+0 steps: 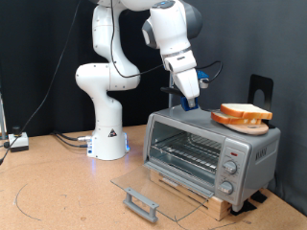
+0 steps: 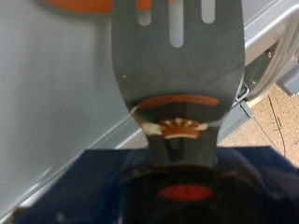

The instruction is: Make a piece of toast with the oven

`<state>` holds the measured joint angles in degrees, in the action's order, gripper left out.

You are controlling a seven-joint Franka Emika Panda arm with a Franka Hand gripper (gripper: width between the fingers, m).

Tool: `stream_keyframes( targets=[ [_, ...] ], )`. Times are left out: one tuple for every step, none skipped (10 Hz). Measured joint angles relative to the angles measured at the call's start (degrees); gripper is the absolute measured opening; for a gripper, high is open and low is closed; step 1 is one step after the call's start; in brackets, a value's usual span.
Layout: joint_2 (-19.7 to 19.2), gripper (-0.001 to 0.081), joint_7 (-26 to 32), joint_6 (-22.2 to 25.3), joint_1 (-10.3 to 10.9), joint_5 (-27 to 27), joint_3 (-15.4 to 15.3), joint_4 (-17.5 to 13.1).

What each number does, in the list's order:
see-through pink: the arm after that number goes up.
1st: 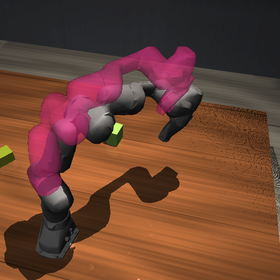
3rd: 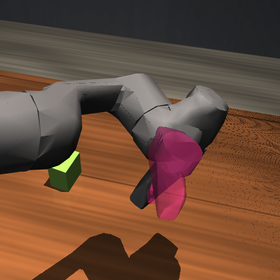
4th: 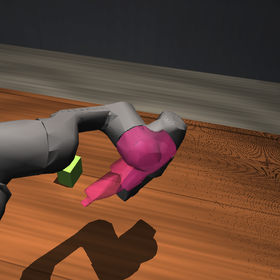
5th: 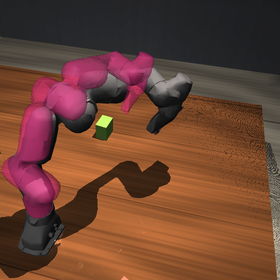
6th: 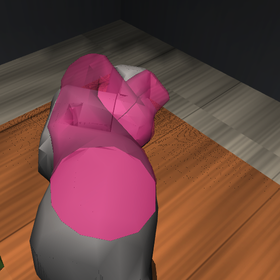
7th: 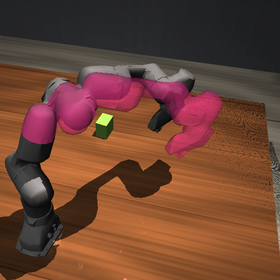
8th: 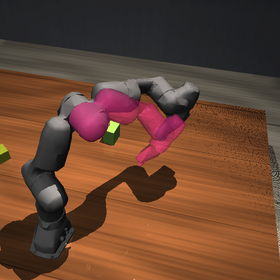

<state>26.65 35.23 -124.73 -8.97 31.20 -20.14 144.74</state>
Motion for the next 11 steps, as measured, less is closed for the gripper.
stream_keyframes(
  targets=[
    [0.0,0.0416,0.0,0.0,0.0,0.3,-0.4,0.0],
    [0.0,0.0416,-0.2,0.0,0.0,0.6,-0.9,-0.1],
    [-0.2,0.0416,-0.7,0.0,0.0,0.9,-1.6,-0.1],
    [-0.5,0.0416,-1.2,-0.2,0.0,1.3,-2.3,-0.1],
    [-1.1,0.0416,-1.8,-0.9,0.0,1.7,-3.1,-0.1],
    [-1.9,0.0416,-2.6,-2.1,0.0,2.0,-3.9,-0.2],
    [-2.9,0.0416,-3.5,-3.4,0.0,2.1,-4.7,-0.4],
    [-3.9,0.0416,-4.2,-4.8,0.0,2.2,-5.4,-0.6],
    [-5.1,0.0416,-4.4,-6.2,0.0,2.5,-6.0,-1.0],
    [-6.1,0.0416,-4.5,-7.2,0.0,2.7,-6.6,-1.4],
    [-7.0,0.0416,-4.6,-8.3,0.1,2.9,-7.2,-1.8]
  ],
)
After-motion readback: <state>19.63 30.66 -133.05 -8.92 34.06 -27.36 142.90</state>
